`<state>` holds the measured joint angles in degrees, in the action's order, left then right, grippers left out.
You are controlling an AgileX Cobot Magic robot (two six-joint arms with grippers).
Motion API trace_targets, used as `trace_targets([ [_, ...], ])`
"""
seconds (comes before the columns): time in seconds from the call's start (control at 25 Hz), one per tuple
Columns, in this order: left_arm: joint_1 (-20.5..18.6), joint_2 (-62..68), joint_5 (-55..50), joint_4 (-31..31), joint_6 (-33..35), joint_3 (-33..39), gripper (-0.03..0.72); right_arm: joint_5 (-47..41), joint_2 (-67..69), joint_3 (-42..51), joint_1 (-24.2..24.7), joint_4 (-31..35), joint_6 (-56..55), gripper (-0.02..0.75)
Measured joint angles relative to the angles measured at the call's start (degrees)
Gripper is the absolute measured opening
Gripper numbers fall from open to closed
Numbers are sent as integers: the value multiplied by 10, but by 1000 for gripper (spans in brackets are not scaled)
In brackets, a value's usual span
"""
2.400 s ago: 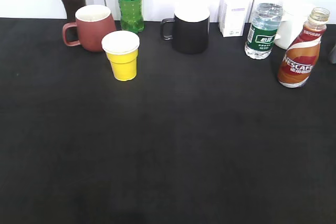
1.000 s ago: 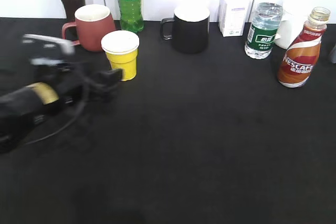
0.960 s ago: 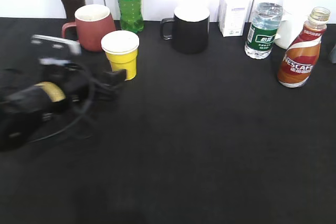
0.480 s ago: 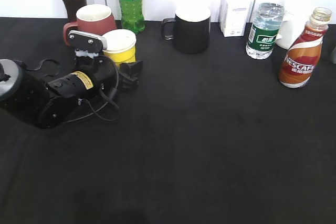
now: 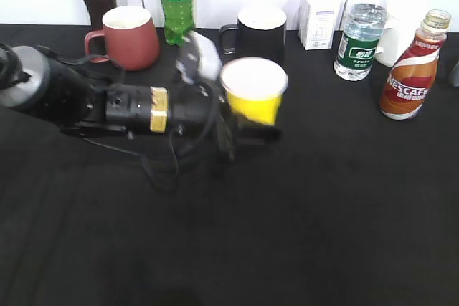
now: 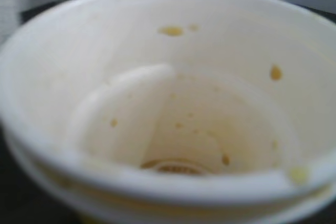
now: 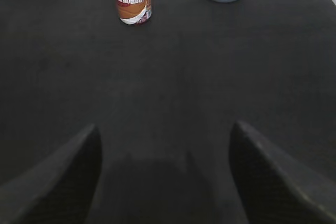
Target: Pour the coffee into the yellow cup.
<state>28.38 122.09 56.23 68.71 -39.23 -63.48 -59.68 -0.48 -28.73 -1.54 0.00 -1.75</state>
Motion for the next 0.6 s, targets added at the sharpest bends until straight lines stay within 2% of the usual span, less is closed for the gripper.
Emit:
trace_targets([
  [0.08, 3, 0, 3, 22, -1, 0, 446, 0, 0, 0, 0, 0, 0, 589],
  [0.28, 3, 0, 10, 27, -1, 0, 445, 17, 16, -7, 0, 0, 2, 589],
  [0.44, 3, 0, 17, 27, -1, 0, 445, 238, 214, -20, 0, 16, 10, 589],
  [0.6, 3, 0, 17, 27, -1, 0, 445, 610, 400, 89, 0, 31, 30, 589],
])
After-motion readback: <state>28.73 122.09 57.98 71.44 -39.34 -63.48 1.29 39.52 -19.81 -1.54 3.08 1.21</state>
